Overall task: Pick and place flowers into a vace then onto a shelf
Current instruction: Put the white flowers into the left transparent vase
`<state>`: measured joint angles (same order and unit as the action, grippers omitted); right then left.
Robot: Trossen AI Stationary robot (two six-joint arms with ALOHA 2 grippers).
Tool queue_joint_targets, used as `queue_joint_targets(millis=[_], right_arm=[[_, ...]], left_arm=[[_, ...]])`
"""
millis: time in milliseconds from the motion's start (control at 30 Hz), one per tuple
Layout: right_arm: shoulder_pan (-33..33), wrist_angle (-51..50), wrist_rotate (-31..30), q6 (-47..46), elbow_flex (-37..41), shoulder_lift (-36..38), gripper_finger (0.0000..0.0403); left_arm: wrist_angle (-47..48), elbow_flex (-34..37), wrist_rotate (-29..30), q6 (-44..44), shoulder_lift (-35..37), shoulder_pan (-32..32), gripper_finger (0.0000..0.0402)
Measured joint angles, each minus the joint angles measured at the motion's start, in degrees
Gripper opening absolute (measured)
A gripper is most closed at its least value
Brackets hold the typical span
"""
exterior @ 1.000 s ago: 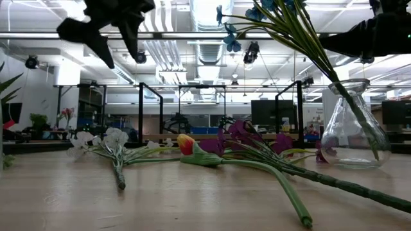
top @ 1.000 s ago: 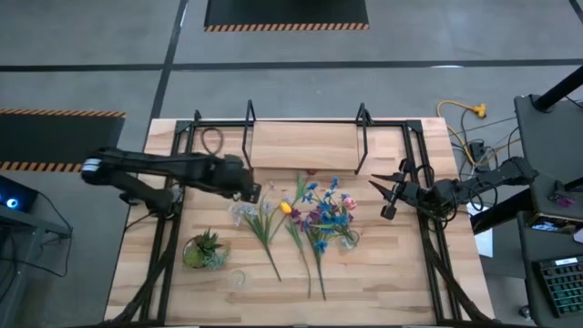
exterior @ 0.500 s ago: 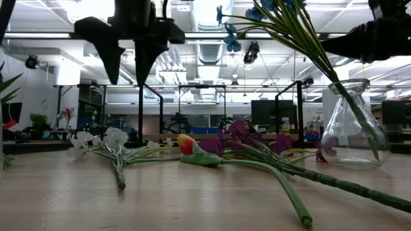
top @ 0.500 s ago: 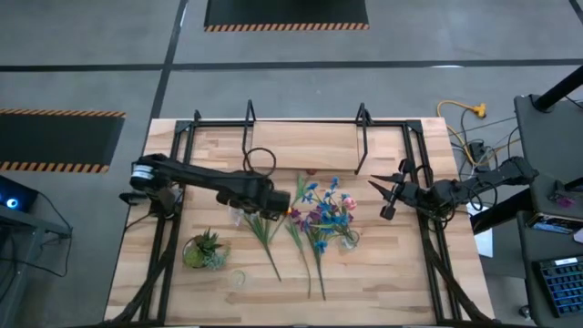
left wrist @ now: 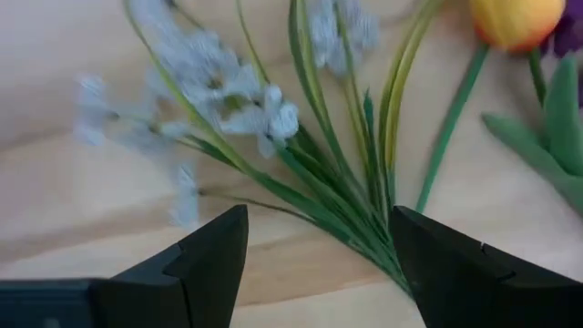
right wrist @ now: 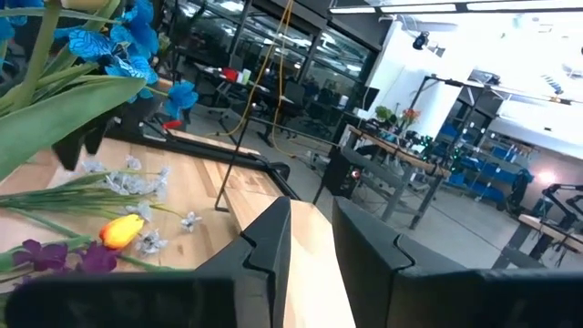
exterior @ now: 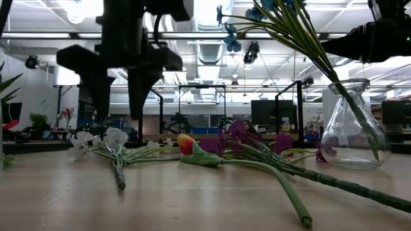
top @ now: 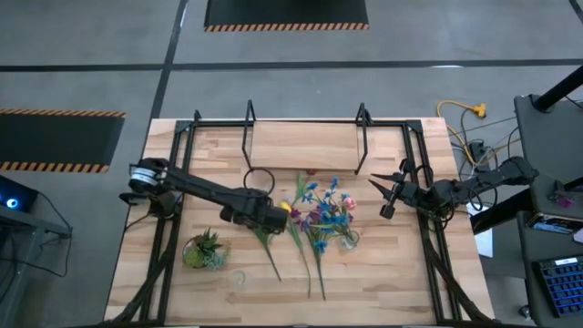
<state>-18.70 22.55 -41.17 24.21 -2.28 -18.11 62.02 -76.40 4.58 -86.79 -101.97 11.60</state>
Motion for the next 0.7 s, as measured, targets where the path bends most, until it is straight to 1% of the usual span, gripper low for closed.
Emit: queue_joint_targets(millis=[100, 267, 467, 600, 700], right_arm=[[0.0, 0.0, 0.0, 0.0, 0.0, 0.0, 0.007], [0.0, 0.0, 0.0, -0.1, 0.0, 0.0, 0.007], [0.0, 0.0, 0.0, -0.2, 0.0, 0.0, 0.0077], [0.0, 0.0, 0.0, -0.1, 0.0, 0.0, 0.0075], [0.0, 0.0, 0.0, 0.0, 0.0, 0.0, 0.007]], left_arm=[[-5.9, 3.5, -2.6, -0.8, 0.0, 0.2, 0.0251], [-10.8, 7.8, -5.0, -1.8, 0.0, 0.4, 0.0251], [-14.5, 11.3, -5.1, -2.8, 0.0, 0.4, 0.0251], [-22.8, 13.8, -5.1, -3.1, 0.0, 0.4, 0.0251], [-25.5, 15.7, -5.1, -3.2, 0.4, 0.4, 0.0251]])
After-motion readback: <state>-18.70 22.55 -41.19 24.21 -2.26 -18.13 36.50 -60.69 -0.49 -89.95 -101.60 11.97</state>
